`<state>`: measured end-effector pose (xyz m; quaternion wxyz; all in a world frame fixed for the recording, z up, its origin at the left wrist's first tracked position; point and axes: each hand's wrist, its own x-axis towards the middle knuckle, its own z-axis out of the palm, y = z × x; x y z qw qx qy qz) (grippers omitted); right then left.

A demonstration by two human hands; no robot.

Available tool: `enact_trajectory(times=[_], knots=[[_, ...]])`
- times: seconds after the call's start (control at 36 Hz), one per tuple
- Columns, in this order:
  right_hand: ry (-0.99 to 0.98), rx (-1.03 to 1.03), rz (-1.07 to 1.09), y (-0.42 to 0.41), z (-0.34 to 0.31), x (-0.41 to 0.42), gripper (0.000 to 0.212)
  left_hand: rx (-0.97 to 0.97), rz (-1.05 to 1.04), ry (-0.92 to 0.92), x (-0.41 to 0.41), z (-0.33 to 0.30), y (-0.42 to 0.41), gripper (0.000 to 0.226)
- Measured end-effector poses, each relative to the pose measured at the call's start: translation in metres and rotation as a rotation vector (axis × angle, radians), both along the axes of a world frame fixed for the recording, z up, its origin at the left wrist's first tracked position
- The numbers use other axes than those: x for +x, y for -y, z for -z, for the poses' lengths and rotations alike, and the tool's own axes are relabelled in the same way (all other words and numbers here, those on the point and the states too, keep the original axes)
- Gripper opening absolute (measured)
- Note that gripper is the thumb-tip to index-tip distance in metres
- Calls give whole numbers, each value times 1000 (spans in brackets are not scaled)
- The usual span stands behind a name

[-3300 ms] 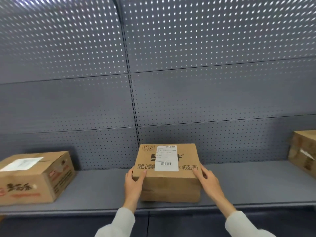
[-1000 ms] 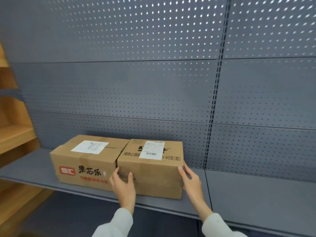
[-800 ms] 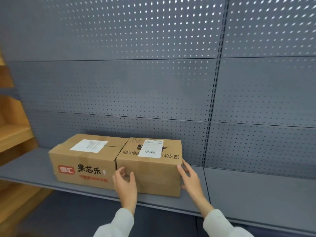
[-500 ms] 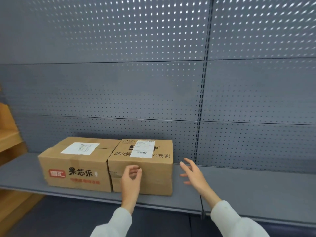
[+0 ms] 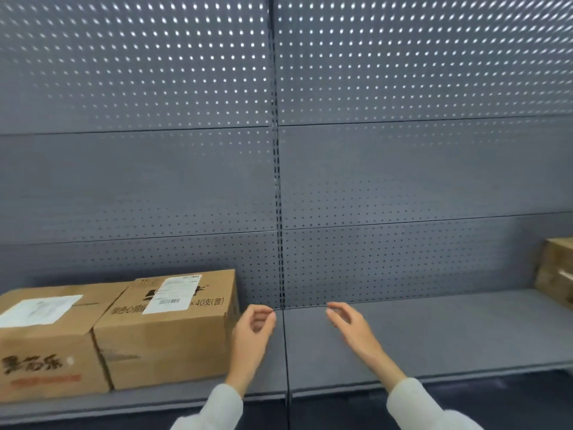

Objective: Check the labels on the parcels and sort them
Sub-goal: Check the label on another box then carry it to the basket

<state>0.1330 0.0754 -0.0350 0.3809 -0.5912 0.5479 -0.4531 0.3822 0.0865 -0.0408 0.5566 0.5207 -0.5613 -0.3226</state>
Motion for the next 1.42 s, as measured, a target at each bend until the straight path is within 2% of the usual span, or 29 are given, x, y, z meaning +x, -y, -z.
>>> enact_trajectory(times=[0.72,0.97,1.42], knots=[[-40,-84,274,-12,-22,-420,15,82,223,20,-421,-1,48,3],[-30,-108,470,-29,-23,-531,10,101,325,-12,-524,-6,64,1],[65,-70,792,-46,-19,-676,29,154,530,-24,-681,-5,111,3]])
